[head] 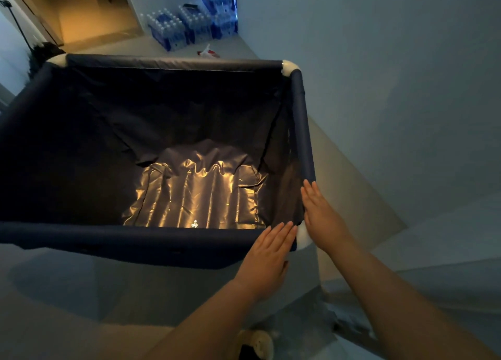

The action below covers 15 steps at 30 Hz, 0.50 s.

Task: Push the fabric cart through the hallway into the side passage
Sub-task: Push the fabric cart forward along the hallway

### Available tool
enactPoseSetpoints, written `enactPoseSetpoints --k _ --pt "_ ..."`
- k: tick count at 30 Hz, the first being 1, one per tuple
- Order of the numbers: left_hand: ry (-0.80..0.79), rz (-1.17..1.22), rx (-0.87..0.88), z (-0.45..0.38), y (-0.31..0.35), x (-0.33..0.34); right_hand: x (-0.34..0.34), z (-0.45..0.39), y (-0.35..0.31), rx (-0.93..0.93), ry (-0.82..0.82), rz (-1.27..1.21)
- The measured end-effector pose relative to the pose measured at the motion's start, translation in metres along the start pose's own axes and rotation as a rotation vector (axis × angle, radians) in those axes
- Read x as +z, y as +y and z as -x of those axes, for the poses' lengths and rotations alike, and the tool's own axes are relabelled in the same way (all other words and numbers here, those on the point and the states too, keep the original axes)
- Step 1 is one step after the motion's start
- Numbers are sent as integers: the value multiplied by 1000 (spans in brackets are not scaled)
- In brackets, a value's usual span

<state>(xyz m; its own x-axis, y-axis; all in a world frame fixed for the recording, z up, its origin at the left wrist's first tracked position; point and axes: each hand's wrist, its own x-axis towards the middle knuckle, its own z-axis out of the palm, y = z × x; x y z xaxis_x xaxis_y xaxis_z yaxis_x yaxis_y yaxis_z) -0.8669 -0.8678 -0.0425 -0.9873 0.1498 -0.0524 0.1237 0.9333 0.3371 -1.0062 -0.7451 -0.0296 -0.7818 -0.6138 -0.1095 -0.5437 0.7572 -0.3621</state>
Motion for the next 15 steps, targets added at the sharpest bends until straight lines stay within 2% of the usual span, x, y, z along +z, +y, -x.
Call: enactPoseSetpoints --k 6,10,15 --pt "-61 -42 74 -29 25 4 -12 9 26 49 -7 -11" --pt "-70 -107 109 -30 16 1 -19 16 39 93 6 29" --pt "-89 -202 121 2 -14 -9 -16 25 38 256 12 240"
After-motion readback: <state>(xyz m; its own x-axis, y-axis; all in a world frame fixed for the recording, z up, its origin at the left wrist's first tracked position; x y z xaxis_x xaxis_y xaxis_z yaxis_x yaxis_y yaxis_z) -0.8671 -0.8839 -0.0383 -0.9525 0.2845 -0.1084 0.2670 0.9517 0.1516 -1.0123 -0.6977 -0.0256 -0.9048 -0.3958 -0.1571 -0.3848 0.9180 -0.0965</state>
